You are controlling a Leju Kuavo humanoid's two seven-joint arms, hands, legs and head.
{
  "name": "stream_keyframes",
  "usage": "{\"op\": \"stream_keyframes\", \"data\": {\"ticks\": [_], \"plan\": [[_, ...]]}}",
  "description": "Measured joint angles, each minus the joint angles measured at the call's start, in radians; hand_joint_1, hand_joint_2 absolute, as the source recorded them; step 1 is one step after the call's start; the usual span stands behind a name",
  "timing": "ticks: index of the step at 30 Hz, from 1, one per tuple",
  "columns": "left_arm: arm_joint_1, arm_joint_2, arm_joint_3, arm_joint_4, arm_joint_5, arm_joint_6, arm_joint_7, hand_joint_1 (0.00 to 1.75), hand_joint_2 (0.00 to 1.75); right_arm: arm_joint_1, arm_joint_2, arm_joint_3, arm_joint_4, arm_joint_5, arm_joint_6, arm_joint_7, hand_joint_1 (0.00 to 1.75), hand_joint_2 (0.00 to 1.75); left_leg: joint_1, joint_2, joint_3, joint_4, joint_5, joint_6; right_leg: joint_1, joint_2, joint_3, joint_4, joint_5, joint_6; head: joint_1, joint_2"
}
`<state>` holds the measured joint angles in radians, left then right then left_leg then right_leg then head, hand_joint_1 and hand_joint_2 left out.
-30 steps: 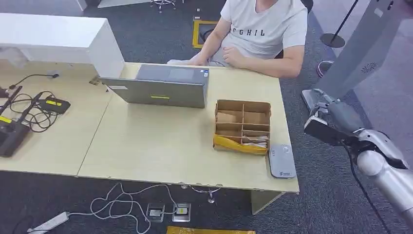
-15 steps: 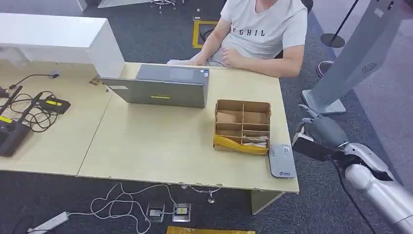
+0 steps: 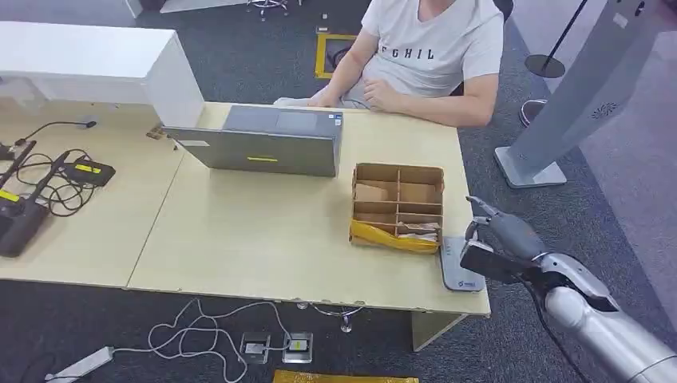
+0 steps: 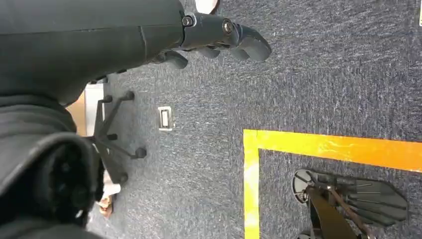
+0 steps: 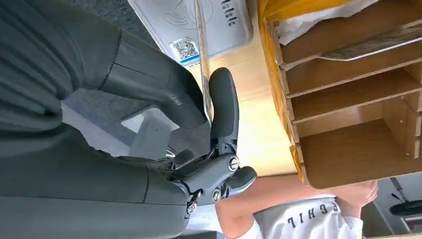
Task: Pass the card to the sensor for recognition and then transmit it.
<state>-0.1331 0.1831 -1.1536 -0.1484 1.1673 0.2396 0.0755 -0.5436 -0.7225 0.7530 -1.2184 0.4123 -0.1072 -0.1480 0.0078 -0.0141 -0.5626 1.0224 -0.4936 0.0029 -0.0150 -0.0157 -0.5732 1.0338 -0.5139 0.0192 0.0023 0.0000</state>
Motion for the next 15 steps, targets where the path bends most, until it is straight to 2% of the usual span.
{"op": "stream_keyframes", "data": {"ticks": [15], "plan": [[0.000, 0.000, -0.002, 0.000, 0.013, 0.002, 0.001, 0.00, 0.00, 0.029, -0.001, 0.000, 0.055, -0.041, -0.022, -0.014, 1.75, 1.75, 0.000, 0.000, 0.000, 0.000, 0.000, 0.000, 0.000, 0.000, 0.000, 0.000, 0.000, 0.000, 0.000, 0.000]]}}
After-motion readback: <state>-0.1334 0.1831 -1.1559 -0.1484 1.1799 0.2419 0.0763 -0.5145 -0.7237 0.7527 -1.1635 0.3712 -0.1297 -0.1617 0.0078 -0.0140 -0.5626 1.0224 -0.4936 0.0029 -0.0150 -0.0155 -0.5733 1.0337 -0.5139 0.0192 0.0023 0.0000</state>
